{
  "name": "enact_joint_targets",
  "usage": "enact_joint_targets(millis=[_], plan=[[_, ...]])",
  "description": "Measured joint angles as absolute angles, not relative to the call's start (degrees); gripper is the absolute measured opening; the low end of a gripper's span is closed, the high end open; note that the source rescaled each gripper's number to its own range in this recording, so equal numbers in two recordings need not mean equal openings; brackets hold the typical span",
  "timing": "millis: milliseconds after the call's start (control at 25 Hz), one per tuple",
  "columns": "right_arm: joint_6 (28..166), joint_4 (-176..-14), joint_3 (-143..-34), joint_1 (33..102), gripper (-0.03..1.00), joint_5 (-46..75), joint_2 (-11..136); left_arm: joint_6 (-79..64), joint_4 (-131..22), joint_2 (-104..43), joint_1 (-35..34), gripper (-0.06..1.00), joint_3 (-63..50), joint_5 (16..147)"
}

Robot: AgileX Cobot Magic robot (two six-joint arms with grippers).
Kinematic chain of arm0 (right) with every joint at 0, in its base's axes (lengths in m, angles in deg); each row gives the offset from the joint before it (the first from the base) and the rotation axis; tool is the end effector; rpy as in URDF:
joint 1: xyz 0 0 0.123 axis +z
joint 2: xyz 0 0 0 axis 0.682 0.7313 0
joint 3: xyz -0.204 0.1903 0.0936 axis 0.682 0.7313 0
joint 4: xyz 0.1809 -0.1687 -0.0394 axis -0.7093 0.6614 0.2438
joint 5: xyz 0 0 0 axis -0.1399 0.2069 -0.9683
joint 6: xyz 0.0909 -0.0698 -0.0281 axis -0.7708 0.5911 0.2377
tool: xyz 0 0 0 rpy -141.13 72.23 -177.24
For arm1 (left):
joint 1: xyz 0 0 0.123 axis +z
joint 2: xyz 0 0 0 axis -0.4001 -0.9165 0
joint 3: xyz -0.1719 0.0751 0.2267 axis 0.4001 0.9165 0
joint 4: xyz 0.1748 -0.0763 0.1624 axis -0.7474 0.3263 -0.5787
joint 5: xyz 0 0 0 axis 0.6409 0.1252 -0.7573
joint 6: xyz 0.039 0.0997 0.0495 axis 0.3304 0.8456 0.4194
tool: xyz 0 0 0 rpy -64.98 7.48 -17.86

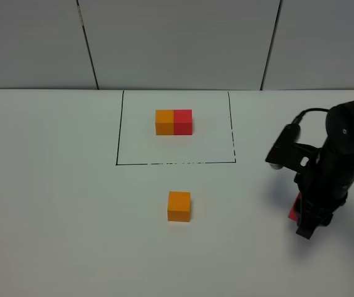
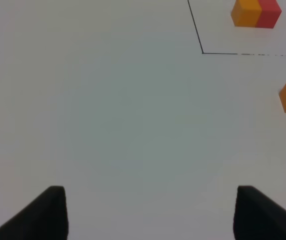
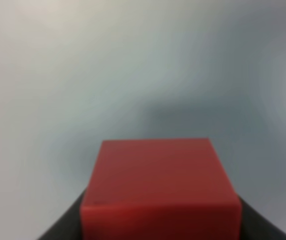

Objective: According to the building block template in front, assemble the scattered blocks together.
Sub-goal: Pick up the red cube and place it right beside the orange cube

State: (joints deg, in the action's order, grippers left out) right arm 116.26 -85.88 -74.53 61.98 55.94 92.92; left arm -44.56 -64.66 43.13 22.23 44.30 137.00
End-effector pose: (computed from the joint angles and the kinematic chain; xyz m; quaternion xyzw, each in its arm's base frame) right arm 0.3259 0.1106 0.1643 -0.5117 0.8570 -0.0184 0.0579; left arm 0.0086 -0.0064 0.2687 -0.0101 0.8436 -0.0506 0.5345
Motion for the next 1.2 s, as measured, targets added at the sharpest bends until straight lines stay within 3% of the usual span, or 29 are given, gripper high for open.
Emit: enact_joint_targets(millis=[560, 1200], plan=[[124.1, -81.6, -86.0, 72.1, 0.01, 58.9, 104.5, -44.6, -64.7, 43.1, 22.2, 0.53, 44.3, 137.0], [127.0, -83.6, -99.5, 77.1, 0.01, 64.2, 116.4, -44.6, -64.7, 43.1, 22.2, 0.53, 44.3, 137.0]])
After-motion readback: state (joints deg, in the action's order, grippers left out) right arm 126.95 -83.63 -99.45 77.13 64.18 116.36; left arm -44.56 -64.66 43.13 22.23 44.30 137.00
